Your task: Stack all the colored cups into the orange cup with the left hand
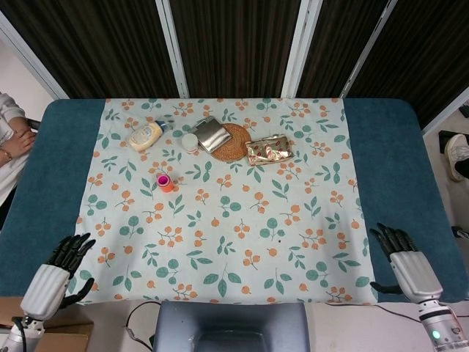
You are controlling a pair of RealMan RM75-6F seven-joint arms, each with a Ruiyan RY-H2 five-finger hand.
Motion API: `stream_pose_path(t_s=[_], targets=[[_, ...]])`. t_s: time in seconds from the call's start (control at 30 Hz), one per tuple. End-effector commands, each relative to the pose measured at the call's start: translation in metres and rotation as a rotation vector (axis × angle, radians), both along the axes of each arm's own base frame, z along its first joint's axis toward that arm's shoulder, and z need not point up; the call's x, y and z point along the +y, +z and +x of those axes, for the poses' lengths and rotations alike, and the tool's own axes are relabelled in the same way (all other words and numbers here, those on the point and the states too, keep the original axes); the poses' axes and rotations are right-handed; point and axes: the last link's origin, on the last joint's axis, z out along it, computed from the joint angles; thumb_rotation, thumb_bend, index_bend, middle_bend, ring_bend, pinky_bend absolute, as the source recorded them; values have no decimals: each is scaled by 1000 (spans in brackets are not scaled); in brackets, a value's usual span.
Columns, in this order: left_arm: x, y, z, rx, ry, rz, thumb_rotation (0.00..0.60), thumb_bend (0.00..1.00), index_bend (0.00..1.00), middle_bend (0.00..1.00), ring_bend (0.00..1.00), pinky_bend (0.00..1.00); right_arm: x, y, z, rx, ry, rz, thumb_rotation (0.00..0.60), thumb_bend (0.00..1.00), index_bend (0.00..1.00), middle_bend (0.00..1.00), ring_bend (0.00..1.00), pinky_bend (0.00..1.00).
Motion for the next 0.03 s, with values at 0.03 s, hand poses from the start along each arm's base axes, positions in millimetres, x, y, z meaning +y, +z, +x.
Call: stream_pose_path(t_s=[0.03], targets=[[0,8,-3,37,-14,37,600,380,0,9,0,78,1,0,0,0,1,0,600,189,0,0,0,0]])
